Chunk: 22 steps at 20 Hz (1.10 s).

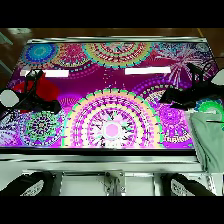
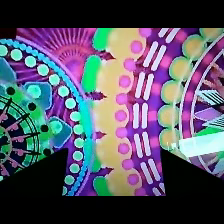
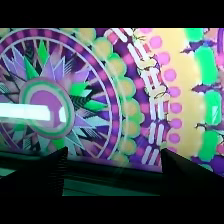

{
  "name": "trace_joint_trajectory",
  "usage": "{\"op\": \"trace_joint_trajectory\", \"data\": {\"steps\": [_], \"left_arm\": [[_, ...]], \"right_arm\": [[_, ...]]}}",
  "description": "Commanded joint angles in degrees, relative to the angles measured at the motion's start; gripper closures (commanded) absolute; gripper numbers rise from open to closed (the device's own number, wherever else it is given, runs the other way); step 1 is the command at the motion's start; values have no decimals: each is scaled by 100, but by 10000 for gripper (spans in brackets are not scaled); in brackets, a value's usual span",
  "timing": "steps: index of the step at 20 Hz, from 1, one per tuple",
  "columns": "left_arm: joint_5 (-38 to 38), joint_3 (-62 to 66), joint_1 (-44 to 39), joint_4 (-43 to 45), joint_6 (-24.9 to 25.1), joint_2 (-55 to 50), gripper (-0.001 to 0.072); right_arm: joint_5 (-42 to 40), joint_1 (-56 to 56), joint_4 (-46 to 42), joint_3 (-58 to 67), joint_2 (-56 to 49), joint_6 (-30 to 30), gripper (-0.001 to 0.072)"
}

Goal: Fold the shirts.

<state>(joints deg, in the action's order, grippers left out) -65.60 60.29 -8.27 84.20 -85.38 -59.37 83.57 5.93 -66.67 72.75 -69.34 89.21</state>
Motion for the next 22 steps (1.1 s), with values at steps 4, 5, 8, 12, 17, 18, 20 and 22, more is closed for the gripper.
{"op": "trace_joint_trajectory", "data": {"steps": [4,5,8,12,17,18,20,22], "left_arm": [[190,0,4,-339,-372,-111,-6],[74,0,4,-267,-247,-133,-6],[114,0,7,166,-229,-234,-6],[1281,-7,153,1679,-428,-409,-6],[1683,1917,1572,1836,-990,-2236,-5],[1451,2520,1777,1703,-990,-2791,-5],[654,3757,2072,1427,-990,-3941,-5],[-214,4704,2210,1327,-988,-4852,-6]], "right_arm": [[1121,-4,299,-2,-2,2,18],[1102,-7,413,-2,-2,55,18],[767,-9,531,-2,-2,232,18],[-59,-9,343,-2,-2,411,18],[-627,-9,151,-2,-2,809,19],[-651,-9,129,-2,-2,809,19],[-636,-9,138,-2,-2,855,19],[-592,-9,197,-2,-2,894,19]]}}
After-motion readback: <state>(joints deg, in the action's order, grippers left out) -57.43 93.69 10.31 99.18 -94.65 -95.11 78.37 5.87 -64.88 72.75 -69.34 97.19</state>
